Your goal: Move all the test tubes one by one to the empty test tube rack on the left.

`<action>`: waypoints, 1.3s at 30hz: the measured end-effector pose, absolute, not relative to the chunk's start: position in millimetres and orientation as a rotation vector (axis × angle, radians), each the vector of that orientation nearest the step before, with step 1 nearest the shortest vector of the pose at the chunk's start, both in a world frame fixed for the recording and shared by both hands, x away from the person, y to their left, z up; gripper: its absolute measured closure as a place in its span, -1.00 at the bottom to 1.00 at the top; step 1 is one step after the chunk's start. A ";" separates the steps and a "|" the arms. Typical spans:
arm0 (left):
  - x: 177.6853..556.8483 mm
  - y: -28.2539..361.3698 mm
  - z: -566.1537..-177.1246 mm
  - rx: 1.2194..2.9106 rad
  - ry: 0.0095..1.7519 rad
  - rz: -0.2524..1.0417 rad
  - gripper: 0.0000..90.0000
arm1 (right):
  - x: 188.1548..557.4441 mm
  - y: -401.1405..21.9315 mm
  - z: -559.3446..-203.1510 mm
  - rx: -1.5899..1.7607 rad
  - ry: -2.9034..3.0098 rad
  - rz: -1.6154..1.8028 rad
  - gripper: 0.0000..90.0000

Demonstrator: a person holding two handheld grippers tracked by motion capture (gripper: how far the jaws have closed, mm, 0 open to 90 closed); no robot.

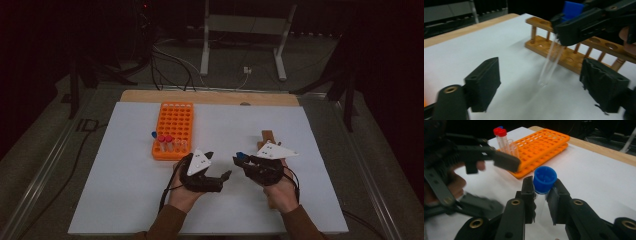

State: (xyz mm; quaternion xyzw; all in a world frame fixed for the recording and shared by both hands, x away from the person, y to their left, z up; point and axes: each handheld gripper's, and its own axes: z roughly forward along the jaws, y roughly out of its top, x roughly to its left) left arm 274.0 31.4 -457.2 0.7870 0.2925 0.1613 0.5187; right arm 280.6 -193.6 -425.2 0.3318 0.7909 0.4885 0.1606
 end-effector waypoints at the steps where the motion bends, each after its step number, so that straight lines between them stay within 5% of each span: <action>1: 273.5 28.1 -457.7 1.897 0.694 0.390 -0.53 | 280.5 -192.8 -425.4 0.947 2.263 1.400 0.70; 12: 273.2 12.3 -463.2 1.962 0.645 0.409 0.44 | 279.1 -188.0 -427.3 0.936 2.304 1.422 0.70; 22: 271.4 11.4 -463.6 1.963 0.609 0.399 0.72 | 279.1 -187.3 -429.0 0.938 2.322 1.426 0.68; 29: 274.5 26.9 -458.9 1.928 0.654 0.413 0.73 | 279.8 -197.6 -423.4 0.955 2.259 1.489 -0.07; 39: 276.4 72.1 -454.6 1.861 0.756 0.480 0.72 | 282.4 -208.3 -423.7 1.019 2.152 1.471 -0.71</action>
